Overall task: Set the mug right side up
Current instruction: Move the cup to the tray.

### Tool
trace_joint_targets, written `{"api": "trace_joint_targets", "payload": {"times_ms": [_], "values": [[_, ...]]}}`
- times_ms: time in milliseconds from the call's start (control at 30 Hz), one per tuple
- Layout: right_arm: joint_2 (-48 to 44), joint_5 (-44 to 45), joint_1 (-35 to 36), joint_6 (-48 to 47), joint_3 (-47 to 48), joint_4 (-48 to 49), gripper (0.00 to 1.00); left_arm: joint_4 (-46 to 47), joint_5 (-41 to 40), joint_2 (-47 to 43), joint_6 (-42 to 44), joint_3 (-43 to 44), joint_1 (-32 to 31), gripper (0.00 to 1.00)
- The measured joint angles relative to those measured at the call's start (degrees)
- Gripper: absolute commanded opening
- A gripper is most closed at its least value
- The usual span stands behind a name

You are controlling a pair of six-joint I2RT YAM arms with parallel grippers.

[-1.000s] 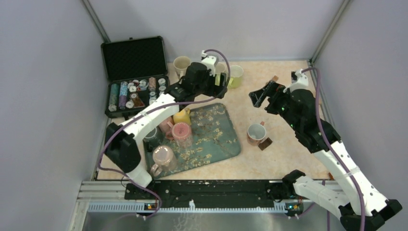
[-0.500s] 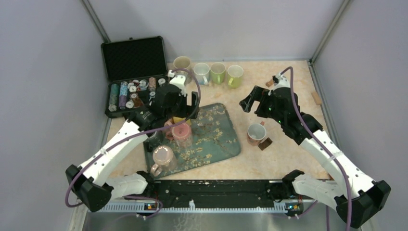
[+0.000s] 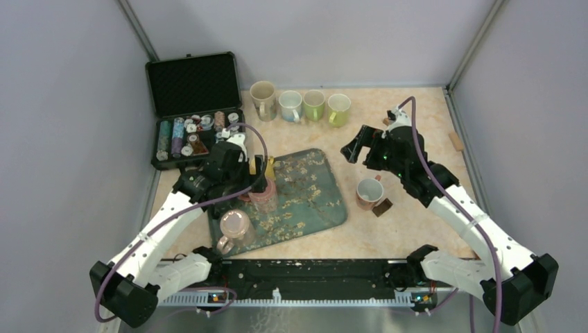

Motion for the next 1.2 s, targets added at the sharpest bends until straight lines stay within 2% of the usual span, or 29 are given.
{"api": "trace_joint_targets", "payload": {"times_ms": [367,800,967,1200], "values": [[-0.2,0.0,0.0,0.0,-1.5,0.7,0.99,1.2,8.6,0.1,-1.6,-4.5,2.1,0.99],[-2.1,0.1,0.0,0.0,-2.8,0.7,0.99,3.5,19.7,4.8,-2.5,-4.9,1.8,0.98],[-2.2,0.4,0.0,0.0,-3.0,0.3,0.99,6.7,21.5,6.9,-4.6,-4.9,-2.9,0.98],[-3.5,1.0,0.0,0.0,-3.1,-0.4,0.99,14.3,21.7,15.9,-7.6,-4.4,-13.0,0.98]]}}
